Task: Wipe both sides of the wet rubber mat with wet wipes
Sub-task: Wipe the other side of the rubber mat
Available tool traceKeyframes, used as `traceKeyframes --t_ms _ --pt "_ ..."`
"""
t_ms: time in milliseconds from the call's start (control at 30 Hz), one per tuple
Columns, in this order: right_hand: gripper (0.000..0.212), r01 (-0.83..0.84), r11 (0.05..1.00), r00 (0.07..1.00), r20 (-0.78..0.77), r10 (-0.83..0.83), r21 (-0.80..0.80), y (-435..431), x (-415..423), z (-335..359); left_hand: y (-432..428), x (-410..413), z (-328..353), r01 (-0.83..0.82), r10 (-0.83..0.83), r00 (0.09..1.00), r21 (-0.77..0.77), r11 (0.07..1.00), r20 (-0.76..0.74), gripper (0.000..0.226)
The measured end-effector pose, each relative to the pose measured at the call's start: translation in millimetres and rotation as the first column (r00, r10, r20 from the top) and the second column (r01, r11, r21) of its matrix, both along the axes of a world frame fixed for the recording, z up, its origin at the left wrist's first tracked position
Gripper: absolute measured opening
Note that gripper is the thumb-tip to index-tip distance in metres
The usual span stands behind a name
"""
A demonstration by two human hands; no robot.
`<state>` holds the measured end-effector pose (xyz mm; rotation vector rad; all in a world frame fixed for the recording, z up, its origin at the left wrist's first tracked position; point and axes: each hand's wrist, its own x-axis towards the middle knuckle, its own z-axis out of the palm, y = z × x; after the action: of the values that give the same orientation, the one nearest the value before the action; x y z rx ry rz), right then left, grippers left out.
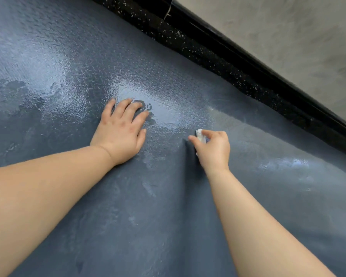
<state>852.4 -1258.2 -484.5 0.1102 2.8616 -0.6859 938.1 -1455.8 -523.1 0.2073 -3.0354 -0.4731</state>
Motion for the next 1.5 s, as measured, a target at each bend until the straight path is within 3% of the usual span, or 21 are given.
traceKeyframes --t_ms 167,267,400,467,567,633,733,800,867,933,1000,1133,1200,1400,1500 --pt "0.022 0.153 0.988 0.987 -0.052 -0.153 -0.014 22.8 -19.7 2.1 1.3 -1.2 0.6 -0.019 0.019 1.000 0.007 1.000 -0.010 0.058" --pt "0.026 0.322 0.937 0.930 -0.140 -0.340 -0.134 35.1 -47.9 7.1 1.6 -2.2 0.6 -0.016 0.016 1.000 0.000 1.000 -0.023 0.056" --pt "0.022 0.460 0.879 0.879 -0.076 -0.471 -0.127 30.3 -71.7 4.4 1.5 -1.3 1.3 -0.025 0.025 0.999 -0.008 1.000 -0.025 0.056" --pt "0.021 0.369 0.924 0.926 -0.039 -0.374 -0.097 8.5 -68.0 -0.3 1.9 -2.5 1.5 -0.023 0.023 1.000 -0.010 1.000 -0.017 0.055" --pt "0.022 0.015 1.000 0.997 -0.079 -0.016 -0.009 -44.5 -38.4 -9.1 2.2 -3.2 1.7 -0.019 0.019 1.000 -0.010 1.000 -0.021 0.054" --pt "0.017 -0.175 0.978 0.985 -0.033 0.172 -0.114 -77.8 -17.4 -10.8 2.5 -3.2 2.6 -0.028 0.028 0.999 -0.012 1.000 -0.019 0.055" --pt "0.010 -0.154 0.853 0.954 0.149 0.260 -0.499 -92.6 -15.7 -0.3 2.6 -2.5 3.7 -0.032 0.032 0.999 -0.010 0.999 -0.013 0.055" --pt "0.011 -0.065 0.825 0.983 0.108 0.150 -0.561 -74.6 -38.2 5.7 2.1 -2.3 3.9 -0.033 0.033 0.999 -0.015 0.999 -0.022 0.054" --pt "0.004 0.082 0.852 0.996 0.082 -0.046 -0.517 -45.0 -66.4 8.5 2.0 -2.4 3.3 -0.031 0.031 0.999 -0.022 0.999 -0.034 0.053" --pt "0.012 0.129 0.950 0.992 0.045 -0.121 -0.283 -16.1 -87.3 6.4 2.1 -3.0 2.3 -0.025 0.024 0.999 -0.027 0.999 -0.041 0.052" --pt "0.018 0.093 0.990 0.995 -0.013 -0.095 -0.106 -1.4 -94.3 -0.1 2.1 -3.1 1.4 -0.020 0.019 0.999 -0.033 0.999 -0.042 0.051" --pt "0.024 -0.090 0.995 0.989 -0.110 0.094 0.047 -10.8 -86.4 -6.4 2.6 -3.5 1.6 -0.023 0.022 0.999 -0.036 0.999 -0.045 0.051" --pt "0.037 -0.108 0.989 0.985 -0.125 0.120 0.104 -12.1 -86.2 -6.2 3.0 -3.5 1.3 -0.025 0.024 0.999 -0.031 0.999 -0.047 0.052" --pt "0.009 -0.029 1.000 0.994 -0.102 0.029 -0.001 1.0 -99.2 1.4 2.6 -2.2 1.4 -0.028 0.027 0.998 -0.028 0.999 -0.051 0.051" --pt "0.021 0.203 0.971 0.964 -0.150 -0.222 -0.129 9.2 -113.0 3.1 2.2 -2.9 2.2 -0.023 0.022 0.999 -0.032 0.999 -0.043 0.052"
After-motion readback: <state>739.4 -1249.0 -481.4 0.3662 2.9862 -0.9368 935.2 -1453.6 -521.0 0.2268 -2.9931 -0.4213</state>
